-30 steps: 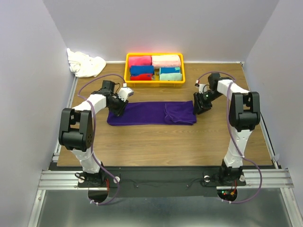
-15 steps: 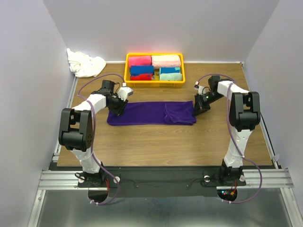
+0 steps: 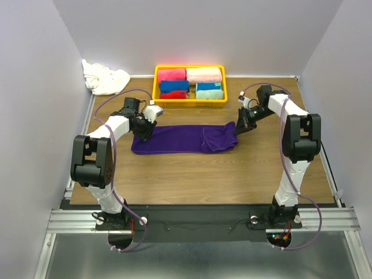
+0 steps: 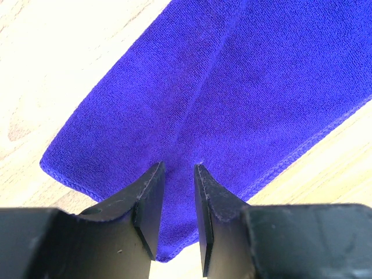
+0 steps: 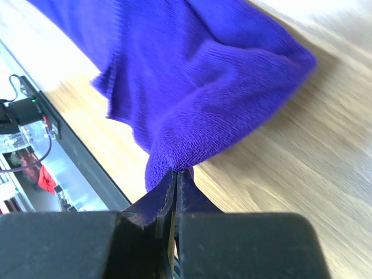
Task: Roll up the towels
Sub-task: Fold the towel, then roll the towel
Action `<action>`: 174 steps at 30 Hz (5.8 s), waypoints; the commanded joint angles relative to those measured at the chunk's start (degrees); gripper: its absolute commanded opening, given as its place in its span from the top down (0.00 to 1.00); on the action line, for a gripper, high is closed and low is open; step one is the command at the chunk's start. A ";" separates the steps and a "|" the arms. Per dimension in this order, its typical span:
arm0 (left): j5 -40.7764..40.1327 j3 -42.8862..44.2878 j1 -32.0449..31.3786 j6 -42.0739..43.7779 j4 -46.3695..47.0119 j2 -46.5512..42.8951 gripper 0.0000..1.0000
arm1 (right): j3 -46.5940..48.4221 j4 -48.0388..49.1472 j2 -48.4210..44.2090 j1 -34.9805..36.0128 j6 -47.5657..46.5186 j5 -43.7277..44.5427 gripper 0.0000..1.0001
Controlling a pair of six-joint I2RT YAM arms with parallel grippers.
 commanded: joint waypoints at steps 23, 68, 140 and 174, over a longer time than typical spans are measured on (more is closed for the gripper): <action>3.31 2.83 2.27 -2.04 -1.63 -3.47 0.61 | 8.45 8.53 8.04 19.49 13.02 -4.98 0.99; 4.72 -1.56 -0.62 0.51 -2.16 -2.95 0.62 | 12.69 10.82 10.07 15.80 0.55 15.25 0.68; 4.90 -15.16 -28.97 23.27 -6.12 -36.56 0.40 | -13.96 11.61 -17.97 17.89 9.17 -7.60 0.62; -22.84 -36.29 -67.60 11.50 22.30 -26.76 0.67 | -19.78 24.18 -9.95 27.07 16.55 10.14 0.84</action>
